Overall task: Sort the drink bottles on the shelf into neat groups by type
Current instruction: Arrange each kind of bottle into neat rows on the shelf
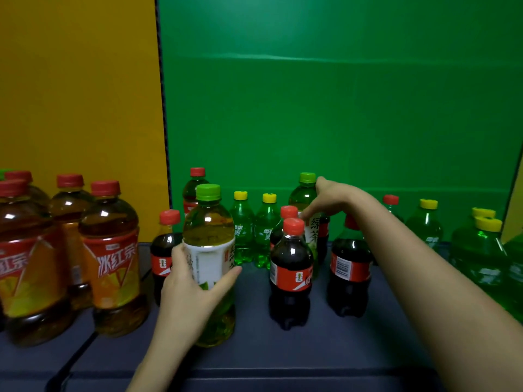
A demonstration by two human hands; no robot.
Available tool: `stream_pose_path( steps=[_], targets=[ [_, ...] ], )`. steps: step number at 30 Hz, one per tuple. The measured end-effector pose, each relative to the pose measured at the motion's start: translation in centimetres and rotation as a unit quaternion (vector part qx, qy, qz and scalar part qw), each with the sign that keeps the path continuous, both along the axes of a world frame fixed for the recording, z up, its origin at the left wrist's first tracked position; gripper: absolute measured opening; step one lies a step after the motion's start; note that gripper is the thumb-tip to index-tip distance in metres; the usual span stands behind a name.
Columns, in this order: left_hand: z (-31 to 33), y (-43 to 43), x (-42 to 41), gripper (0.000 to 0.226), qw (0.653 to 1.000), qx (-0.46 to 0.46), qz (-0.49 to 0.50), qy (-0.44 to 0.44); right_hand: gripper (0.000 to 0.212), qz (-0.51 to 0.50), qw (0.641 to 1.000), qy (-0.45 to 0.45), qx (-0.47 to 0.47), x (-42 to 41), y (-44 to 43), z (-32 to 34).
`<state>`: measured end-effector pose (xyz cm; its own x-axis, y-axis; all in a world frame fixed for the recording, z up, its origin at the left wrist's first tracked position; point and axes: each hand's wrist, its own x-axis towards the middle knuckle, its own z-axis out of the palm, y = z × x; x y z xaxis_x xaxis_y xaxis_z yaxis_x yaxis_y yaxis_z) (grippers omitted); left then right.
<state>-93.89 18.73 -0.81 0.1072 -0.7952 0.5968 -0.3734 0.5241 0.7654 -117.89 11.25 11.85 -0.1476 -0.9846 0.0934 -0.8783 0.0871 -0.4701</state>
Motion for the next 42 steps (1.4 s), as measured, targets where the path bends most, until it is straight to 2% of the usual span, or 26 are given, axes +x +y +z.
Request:
stream_pose_path(
  steps=[2,4,9,12,15,18,21,26,29,34,40,42],
  targets=[
    [0.0,-0.2,0.3,0.057,0.999,0.027,-0.034,0.019,0.087,0.016,0.999,-0.033,0.015,0.1,-0.4,-0.2],
    [-0.1,-0.1,0.7,0.056,0.997,0.04,-0.06,0.027,0.08,0.02,0.999,-0.025,0.005,0.1,-0.6,-0.3],
    [-0.3,-0.3,1.1,0.058,0.998,0.01,-0.062,0.032,0.061,0.001,0.999,0.005,-0.053,0.1,-0.1,-0.1],
    [-0.3,-0.5,1.3,0.059,0.998,0.001,-0.049,0.04,0.07,-0.009,0.994,0.019,-0.109,0.0,0.5,0.4],
    [-0.1,-0.3,1.7,0.059,0.999,-0.014,-0.038,0.034,0.085,-0.026,0.98,-0.016,-0.199,-0.1,1.7,1.7],
    [1.2,0.1,2.2,0.06,0.998,-0.035,-0.038,0.042,0.087,-0.01,0.949,-0.093,-0.302,0.0,3.2,3.5],
    [2.9,0.8,2.9,0.059,0.996,-0.062,-0.038,0.051,0.083,0.049,0.906,-0.139,-0.396,0.8,4.8,5.0],
    [5.3,3.0,4.3,0.051,0.994,-0.096,-0.012,0.048,0.073,0.141,0.833,-0.23,-0.483,3.0,7.7,6.5],
    [5.8,4.4,5.8,0.054,0.993,-0.101,0.015,0.051,0.067,0.203,0.804,-0.303,-0.47,4.8,9.7,6.6],
    [5.3,7.7,9.0,0.059,0.992,-0.091,0.051,0.067,0.063,0.279,0.785,-0.391,-0.391,9.2,12.3,3.8],
    [2.9,12.1,14.1,0.053,0.988,-0.075,0.112,0.071,0.062,0.359,0.759,-0.451,-0.303,15.4,13.8,-1.2],
    [2.0,13.3,16.1,0.056,0.984,-0.07,0.145,0.074,0.069,0.381,0.757,-0.456,-0.274,17.9,13.9,-2.4]
  ],
)
